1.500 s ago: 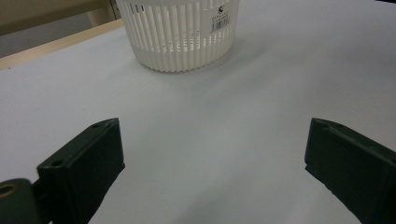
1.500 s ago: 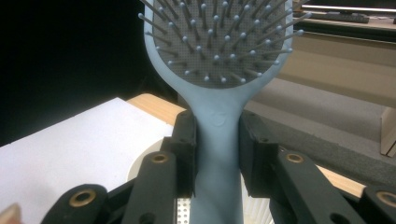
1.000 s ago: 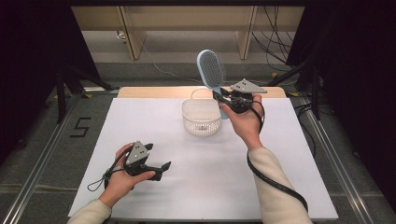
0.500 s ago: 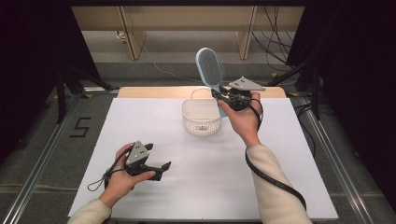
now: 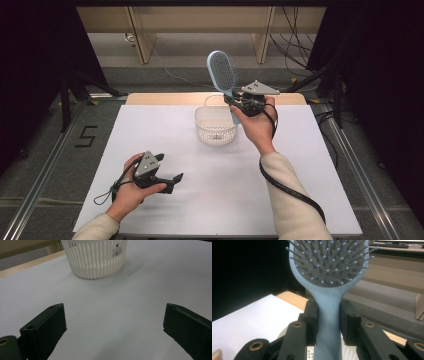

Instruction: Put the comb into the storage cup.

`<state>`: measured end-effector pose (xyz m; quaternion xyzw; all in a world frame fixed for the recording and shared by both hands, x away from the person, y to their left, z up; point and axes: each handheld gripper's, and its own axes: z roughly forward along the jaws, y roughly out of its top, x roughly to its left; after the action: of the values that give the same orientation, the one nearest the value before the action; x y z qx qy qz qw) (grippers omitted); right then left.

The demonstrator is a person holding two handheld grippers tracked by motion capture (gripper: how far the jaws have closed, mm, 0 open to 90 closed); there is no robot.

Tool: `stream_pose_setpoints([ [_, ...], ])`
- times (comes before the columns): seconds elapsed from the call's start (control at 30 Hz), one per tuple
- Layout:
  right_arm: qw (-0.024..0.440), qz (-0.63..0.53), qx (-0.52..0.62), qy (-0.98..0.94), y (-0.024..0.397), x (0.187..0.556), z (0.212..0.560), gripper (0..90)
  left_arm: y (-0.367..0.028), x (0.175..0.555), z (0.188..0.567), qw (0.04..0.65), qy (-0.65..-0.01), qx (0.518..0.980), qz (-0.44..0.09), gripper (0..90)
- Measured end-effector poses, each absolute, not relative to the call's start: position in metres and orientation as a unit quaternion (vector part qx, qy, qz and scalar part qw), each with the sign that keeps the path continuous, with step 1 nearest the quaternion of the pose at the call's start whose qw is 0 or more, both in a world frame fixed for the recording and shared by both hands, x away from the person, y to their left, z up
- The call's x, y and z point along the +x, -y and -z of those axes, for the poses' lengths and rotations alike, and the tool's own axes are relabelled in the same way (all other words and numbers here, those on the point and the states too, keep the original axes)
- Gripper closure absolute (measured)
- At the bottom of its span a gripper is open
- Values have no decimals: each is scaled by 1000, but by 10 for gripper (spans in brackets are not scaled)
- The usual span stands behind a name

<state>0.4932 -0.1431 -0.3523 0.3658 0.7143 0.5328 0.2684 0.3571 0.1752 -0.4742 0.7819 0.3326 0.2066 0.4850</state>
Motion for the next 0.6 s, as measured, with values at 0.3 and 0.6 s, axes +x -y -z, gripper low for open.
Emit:
stream_pose_setpoints([
  [0.3, 270, -531, 369, -713, 141, 497, 352, 702, -175, 357, 474, 485, -332, 782, -207, 41],
  [0.6, 272, -531, 368, -713, 136, 502, 352, 702, -175, 357, 474, 487, -333, 781, -206, 41],
])
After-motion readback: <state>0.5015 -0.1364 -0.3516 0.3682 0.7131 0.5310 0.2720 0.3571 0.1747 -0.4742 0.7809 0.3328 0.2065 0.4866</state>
